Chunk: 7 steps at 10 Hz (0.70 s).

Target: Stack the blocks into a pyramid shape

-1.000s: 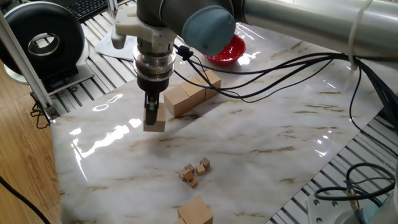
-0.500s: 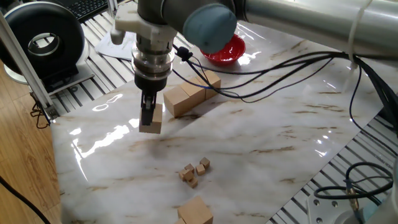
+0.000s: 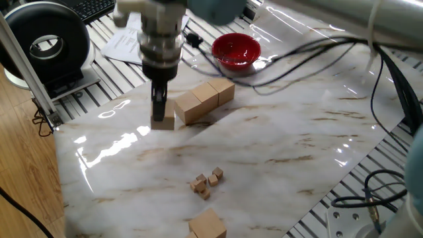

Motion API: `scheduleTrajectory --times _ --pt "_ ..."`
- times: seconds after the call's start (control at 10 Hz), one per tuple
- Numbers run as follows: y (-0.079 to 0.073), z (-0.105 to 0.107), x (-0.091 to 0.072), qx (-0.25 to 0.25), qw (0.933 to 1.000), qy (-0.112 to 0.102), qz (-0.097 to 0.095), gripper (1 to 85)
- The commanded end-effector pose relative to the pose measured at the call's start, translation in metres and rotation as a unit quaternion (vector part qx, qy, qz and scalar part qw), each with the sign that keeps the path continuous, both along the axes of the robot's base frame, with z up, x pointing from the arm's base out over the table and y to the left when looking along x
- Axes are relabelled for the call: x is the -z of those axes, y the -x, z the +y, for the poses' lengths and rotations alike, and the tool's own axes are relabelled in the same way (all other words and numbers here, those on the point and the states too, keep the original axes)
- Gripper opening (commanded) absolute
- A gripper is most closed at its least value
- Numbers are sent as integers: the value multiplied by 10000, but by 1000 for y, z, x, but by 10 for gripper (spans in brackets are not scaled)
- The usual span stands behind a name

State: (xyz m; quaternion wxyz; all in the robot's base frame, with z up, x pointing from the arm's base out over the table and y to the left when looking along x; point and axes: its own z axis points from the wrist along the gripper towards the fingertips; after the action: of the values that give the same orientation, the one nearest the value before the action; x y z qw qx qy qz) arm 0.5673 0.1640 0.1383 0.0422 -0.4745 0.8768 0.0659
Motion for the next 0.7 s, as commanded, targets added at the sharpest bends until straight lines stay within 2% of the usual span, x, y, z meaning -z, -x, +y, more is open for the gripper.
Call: scheduleTrajectory --times 0.0,0.1,0.3,0.5,0.6 --pt "-7 -47 -24 -547 9985 38 -33 10" --pt "-8 -65 -24 -714 9973 132 -51 10" --pt "-9 -93 -15 -955 9949 270 -204 10" --pt "-5 -109 -5 -1033 9940 261 -254 10" --pt "-4 -109 -5 -1046 9939 224 -268 10"
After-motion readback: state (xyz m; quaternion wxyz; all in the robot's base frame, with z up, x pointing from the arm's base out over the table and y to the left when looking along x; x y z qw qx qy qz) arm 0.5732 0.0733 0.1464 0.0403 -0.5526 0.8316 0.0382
